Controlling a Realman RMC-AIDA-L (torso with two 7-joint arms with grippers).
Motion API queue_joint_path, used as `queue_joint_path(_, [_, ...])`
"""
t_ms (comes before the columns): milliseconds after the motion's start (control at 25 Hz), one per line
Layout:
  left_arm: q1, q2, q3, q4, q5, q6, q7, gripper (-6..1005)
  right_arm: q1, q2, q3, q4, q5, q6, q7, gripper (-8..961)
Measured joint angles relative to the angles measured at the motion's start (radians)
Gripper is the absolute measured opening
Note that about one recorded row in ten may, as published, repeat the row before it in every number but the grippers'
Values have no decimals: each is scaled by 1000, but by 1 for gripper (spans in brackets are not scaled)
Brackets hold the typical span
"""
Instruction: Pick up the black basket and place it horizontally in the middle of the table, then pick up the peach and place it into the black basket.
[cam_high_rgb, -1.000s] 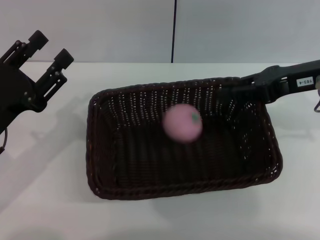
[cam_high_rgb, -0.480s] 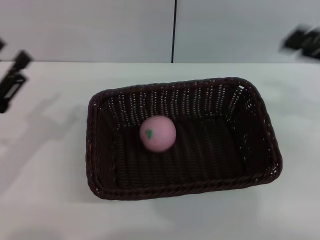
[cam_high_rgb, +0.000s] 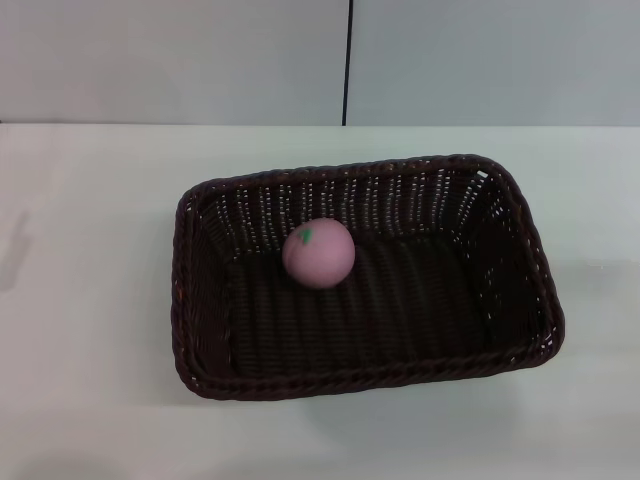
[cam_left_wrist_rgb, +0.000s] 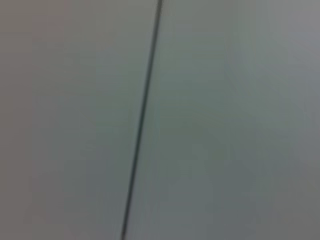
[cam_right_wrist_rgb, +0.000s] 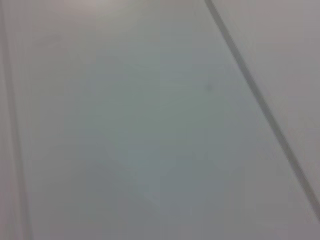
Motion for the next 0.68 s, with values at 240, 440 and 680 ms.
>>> queue_joint_path(240, [-29,-2,-39,-127,5,7,148,638,14,4,2,202,33,-5,-261,783])
queue_joint_path(440, [-31,-4,-36,-160,5,42,149,631,44,6,17,241,35,1,-300,783])
queue_joint_path(680, [-55,-7,-37,-274,4,125,208,632,75,3,65,248,37,38,-319,783])
